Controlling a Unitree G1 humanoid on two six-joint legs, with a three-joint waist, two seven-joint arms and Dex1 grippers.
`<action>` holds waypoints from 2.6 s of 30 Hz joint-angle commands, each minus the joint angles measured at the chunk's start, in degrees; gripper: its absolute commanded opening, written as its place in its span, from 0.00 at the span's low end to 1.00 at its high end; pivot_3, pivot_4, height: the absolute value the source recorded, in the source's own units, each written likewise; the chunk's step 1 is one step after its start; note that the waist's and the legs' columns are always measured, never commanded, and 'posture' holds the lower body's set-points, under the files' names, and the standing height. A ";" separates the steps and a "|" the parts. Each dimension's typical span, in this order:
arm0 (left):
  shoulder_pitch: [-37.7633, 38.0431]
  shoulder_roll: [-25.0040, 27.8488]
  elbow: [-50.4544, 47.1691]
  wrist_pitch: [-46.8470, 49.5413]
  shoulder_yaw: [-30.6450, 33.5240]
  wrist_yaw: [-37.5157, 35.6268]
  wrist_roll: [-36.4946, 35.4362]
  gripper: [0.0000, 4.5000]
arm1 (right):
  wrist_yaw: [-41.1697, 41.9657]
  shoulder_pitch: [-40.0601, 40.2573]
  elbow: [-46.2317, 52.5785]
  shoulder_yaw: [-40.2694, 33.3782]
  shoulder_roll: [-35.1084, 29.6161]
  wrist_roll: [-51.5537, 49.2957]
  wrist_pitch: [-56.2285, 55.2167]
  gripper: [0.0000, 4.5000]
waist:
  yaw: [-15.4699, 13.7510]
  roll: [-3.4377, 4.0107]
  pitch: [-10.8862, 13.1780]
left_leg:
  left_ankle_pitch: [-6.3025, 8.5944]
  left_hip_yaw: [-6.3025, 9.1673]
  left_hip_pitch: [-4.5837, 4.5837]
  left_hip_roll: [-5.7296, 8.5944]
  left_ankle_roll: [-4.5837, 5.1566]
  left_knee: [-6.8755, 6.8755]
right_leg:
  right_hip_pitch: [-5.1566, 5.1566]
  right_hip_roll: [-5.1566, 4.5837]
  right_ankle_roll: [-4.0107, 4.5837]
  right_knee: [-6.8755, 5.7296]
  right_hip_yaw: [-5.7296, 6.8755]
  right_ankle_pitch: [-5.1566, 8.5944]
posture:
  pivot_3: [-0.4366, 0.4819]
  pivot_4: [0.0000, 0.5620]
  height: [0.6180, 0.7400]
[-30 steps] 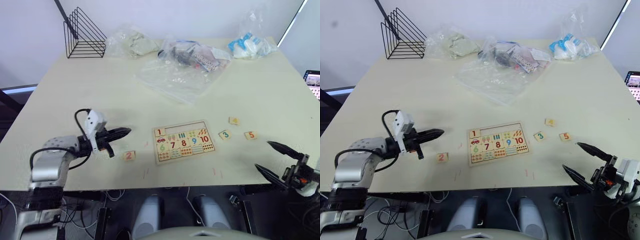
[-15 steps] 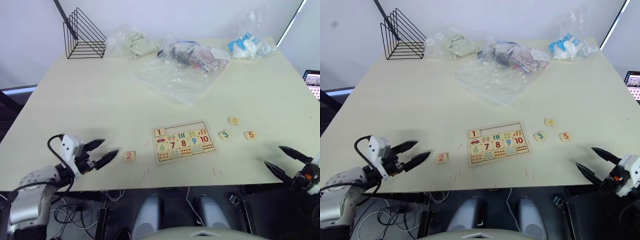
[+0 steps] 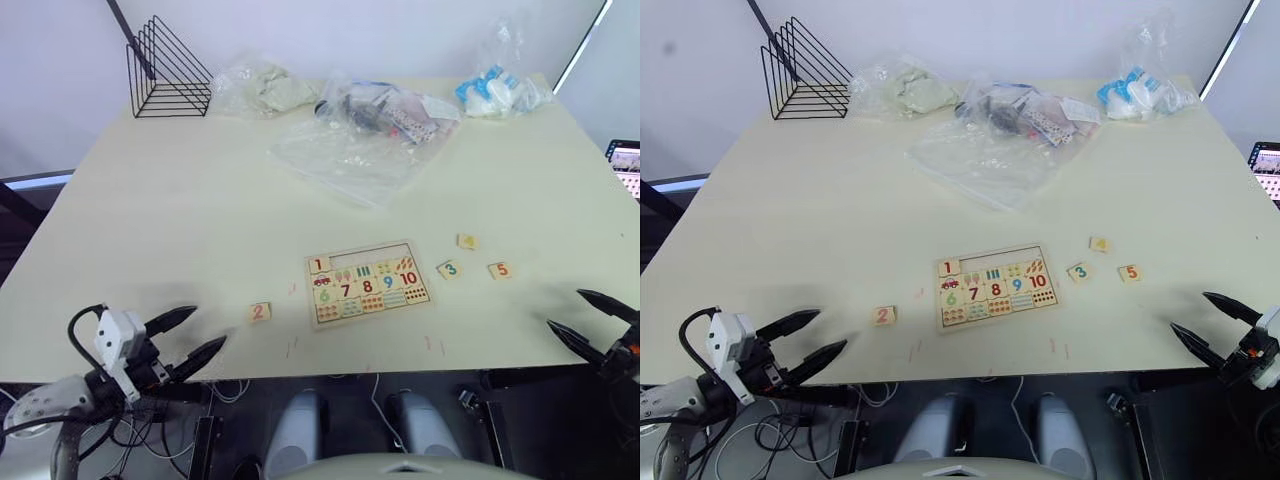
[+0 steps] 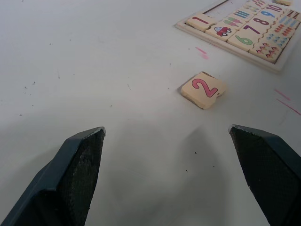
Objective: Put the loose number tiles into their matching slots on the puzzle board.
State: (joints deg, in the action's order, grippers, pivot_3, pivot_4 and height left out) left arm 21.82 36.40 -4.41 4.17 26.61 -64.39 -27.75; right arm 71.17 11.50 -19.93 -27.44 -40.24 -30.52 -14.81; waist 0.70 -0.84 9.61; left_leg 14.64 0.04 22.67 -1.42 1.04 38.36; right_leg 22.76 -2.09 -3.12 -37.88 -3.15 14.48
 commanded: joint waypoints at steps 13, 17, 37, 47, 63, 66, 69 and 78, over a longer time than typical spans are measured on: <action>-1.39 2.08 2.18 -2.55 1.21 -1.45 -0.80 1.00 | 3.54 1.58 1.34 -2.24 -0.10 -3.07 -0.46 1.00 | 0.04 0.00 0.00 | 0.00 0.00 0.00 -0.02 0.00 0.00 | 0.00 0.01 0.00 0.00 0.00 0.00 | 0.48 0.27 1.00; -1.61 2.37 2.26 -2.74 0.96 -1.62 -0.75 1.00 | 3.82 1.59 1.51 -2.28 0.01 -3.22 -0.37 1.00 | 0.06 0.00 0.00 | 0.00 0.01 0.00 -0.03 0.00 0.00 | 0.00 0.01 0.00 0.00 -0.01 0.00 | 0.48 0.27 1.00; -1.84 2.51 1.81 -2.47 0.37 -2.67 -0.89 1.00 | 4.66 0.92 1.27 -1.62 1.00 -2.77 -1.13 1.00 | 0.05 0.00 0.00 | 0.00 0.01 0.00 -0.05 0.00 0.00 | 0.00 0.01 0.00 0.01 0.00 0.00 | 0.48 0.27 1.00; -1.68 2.68 1.33 -2.24 0.14 -3.09 -0.76 1.00 | 3.88 1.05 2.74 -1.39 1.23 -2.67 -0.33 1.00 | 0.05 0.00 0.00 | 0.00 0.02 0.00 -0.06 0.00 -0.01 | 0.00 0.01 0.00 0.01 0.00 0.00 | 0.48 0.27 1.00; -2.39 2.98 0.88 -2.02 -0.90 -3.33 -0.74 1.00 | 1.96 2.62 7.32 -1.59 1.77 -3.07 1.77 1.00 | 0.05 0.00 0.00 | 0.00 0.04 0.00 -0.07 0.00 -0.01 | 0.01 0.00 0.00 0.02 -0.01 0.00 | 0.48 0.27 1.00; -2.54 3.09 0.90 -2.01 -1.16 -3.33 -0.79 1.00 | 2.10 2.73 7.38 -1.75 1.75 -3.09 1.89 1.00 | 0.04 0.00 0.00 | 0.00 0.04 0.00 -0.07 0.00 -0.01 | 0.01 0.00 0.00 0.02 -0.01 0.00 | 0.48 0.27 1.00; -2.66 3.22 0.88 -2.00 -1.41 -3.32 -0.87 1.00 | 2.36 2.76 7.12 -1.84 1.72 -3.08 1.77 1.00 | 0.05 0.00 0.00 | 0.00 0.05 0.00 -0.07 0.00 -0.01 | 0.01 -0.01 0.00 0.02 -0.01 0.00 | 0.48 0.27 1.00; -3.18 3.63 1.37 -2.38 -1.83 -4.02 -1.04 1.00 | 2.61 2.78 6.75 -1.86 1.96 -3.01 1.25 1.00 | 0.04 0.00 0.00 | 0.00 0.05 0.00 -0.07 0.00 -0.01 | 0.01 -0.01 0.00 0.02 -0.01 0.00 | 0.48 0.27 1.00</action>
State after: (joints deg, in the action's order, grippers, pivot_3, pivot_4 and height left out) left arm 18.81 38.97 -1.74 2.39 24.22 -67.87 -27.75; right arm 73.53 14.12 -14.02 -27.57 -38.23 -32.21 -12.80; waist 0.74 -0.83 9.61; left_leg 14.64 0.08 22.68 -1.50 1.04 38.36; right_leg 22.77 -2.10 -3.12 -37.86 -3.15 14.48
